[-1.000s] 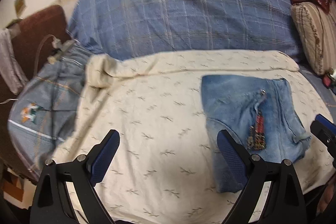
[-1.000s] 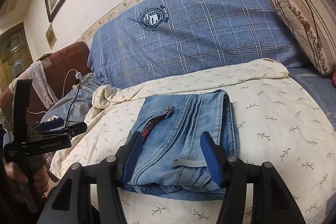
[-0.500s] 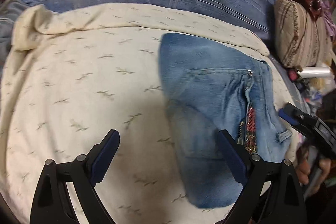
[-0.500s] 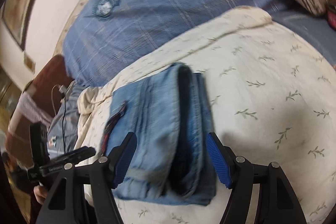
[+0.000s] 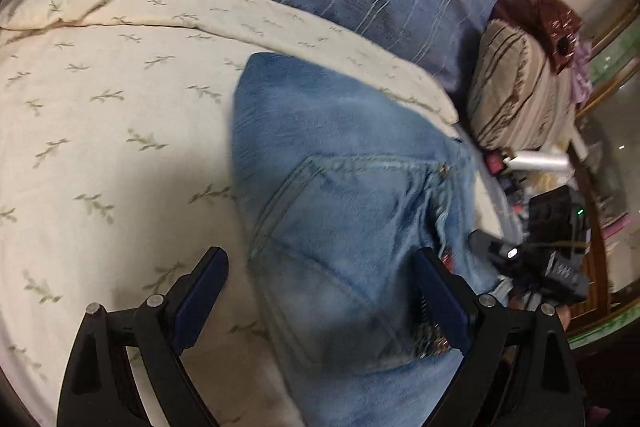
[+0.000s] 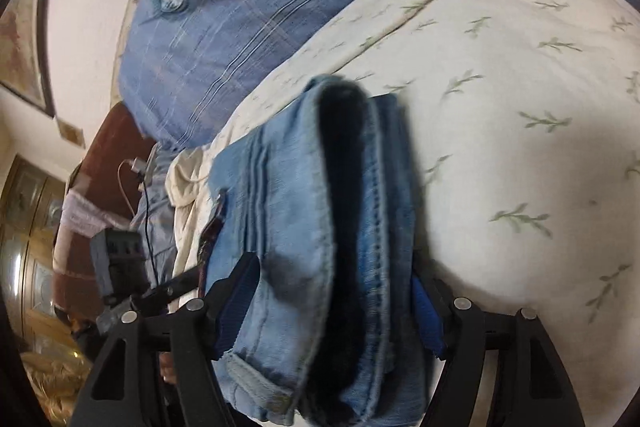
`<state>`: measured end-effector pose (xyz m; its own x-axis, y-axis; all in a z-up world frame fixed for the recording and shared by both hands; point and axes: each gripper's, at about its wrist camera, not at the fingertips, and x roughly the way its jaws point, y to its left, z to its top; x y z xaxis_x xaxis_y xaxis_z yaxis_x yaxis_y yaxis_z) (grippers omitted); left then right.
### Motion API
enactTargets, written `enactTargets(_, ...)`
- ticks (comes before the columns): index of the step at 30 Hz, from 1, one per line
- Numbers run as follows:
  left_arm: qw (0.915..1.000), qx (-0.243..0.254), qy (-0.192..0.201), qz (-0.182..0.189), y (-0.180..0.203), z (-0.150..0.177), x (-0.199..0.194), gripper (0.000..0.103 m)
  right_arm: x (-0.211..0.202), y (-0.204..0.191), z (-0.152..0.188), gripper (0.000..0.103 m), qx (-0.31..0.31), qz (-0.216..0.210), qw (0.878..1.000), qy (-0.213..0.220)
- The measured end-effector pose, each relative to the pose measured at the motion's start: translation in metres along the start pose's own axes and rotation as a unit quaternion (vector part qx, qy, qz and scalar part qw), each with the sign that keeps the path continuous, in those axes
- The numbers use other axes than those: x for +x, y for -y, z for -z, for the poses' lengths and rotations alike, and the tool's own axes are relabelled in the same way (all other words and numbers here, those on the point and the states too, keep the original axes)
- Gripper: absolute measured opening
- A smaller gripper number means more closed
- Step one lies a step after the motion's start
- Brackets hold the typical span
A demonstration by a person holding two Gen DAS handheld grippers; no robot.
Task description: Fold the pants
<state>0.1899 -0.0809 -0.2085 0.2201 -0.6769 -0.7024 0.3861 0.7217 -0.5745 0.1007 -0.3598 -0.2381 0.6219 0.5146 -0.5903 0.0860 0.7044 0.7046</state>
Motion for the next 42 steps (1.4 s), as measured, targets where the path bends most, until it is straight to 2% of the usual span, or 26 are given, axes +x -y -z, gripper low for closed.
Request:
enactTargets(5,0.9994,-0.002,0.001,0.033,-0.003,-0.007,0.011,0.081,0.001,-0.006,0.002,0.069,-0.007,0.017,1.0,0.003)
enactTargets(11,0.9982,-0.013,0.014,0.057,-0.009,-0.004,0.003,0.06,0.002,-0.012,0.004,0.049,-0.012,0.029,0.999,0.01)
enactTargets(15,0.9983,0.004,0.024,0.052,-0.002,-0.003,-0.003,0.054,0.001,-0.024,0.006,0.042,-0.025,0.036,0.999,0.028)
enactTargets(17,0.9978,0.002,0.031,0.059,0.0,-0.006,-0.008,0.05,-0.002,-0.029,0.008,0.041,-0.032,0.038,0.998,0.037)
enactTargets(21,0.9964,0.008,0.052,0.067,0.006,-0.008,-0.025,0.047,-0.01,-0.042,0.01,0.04,-0.049,0.033,0.996,0.063)
enactTargets(29,0.9924,0.014,0.119,0.026,0.002,-0.02,-0.059,0.047,-0.003,-0.068,0.003,0.04,-0.068,0.0,0.994,0.081)
enactTargets(33,0.9901,-0.017,0.138,0.013,-0.02,-0.03,-0.066,0.047,0.018,-0.083,-0.009,0.04,-0.072,-0.008,0.994,0.08)
enactTargets(36,0.9884,-0.036,0.147,-0.012,-0.038,-0.041,-0.065,0.048,0.036,-0.089,-0.021,0.04,-0.07,-0.017,0.994,0.079)
enactTargets(39,0.9892,-0.041,0.127,-0.059,-0.053,-0.05,-0.049,0.05,0.064,-0.092,-0.03,0.04,-0.069,0.006,0.996,0.064)
enactTargets(41,0.9883,-0.046,0.101,-0.104,-0.062,-0.052,-0.034,0.063,0.084,-0.085,-0.033,0.04,-0.061,0.043,0.996,0.042)
enactTargets(42,0.9871,-0.048,0.102,-0.114,-0.063,-0.053,-0.032,0.067,0.09,-0.084,-0.033,0.049,-0.063,0.056,0.996,0.037)
